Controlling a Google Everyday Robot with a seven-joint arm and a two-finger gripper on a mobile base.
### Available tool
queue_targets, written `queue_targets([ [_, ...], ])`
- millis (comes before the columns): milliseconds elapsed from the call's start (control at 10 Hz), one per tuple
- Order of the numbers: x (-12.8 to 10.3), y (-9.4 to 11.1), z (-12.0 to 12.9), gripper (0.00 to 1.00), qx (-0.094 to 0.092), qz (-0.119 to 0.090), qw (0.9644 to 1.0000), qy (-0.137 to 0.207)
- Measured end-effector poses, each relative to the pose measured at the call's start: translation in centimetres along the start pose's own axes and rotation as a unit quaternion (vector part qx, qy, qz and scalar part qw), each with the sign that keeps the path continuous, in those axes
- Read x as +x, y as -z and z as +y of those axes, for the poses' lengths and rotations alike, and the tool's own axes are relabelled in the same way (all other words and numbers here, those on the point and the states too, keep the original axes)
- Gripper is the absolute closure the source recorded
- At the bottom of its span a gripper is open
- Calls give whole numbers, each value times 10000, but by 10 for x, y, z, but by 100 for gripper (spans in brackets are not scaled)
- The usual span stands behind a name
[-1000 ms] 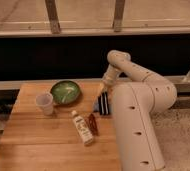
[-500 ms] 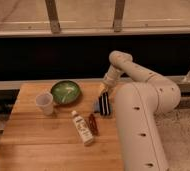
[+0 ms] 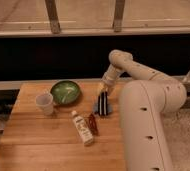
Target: Place the eraser on the white sponge
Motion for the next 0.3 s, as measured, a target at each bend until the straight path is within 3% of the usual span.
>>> queue_targets([
  [300, -1, -2, 2, 20, -22, 12, 10000, 28],
])
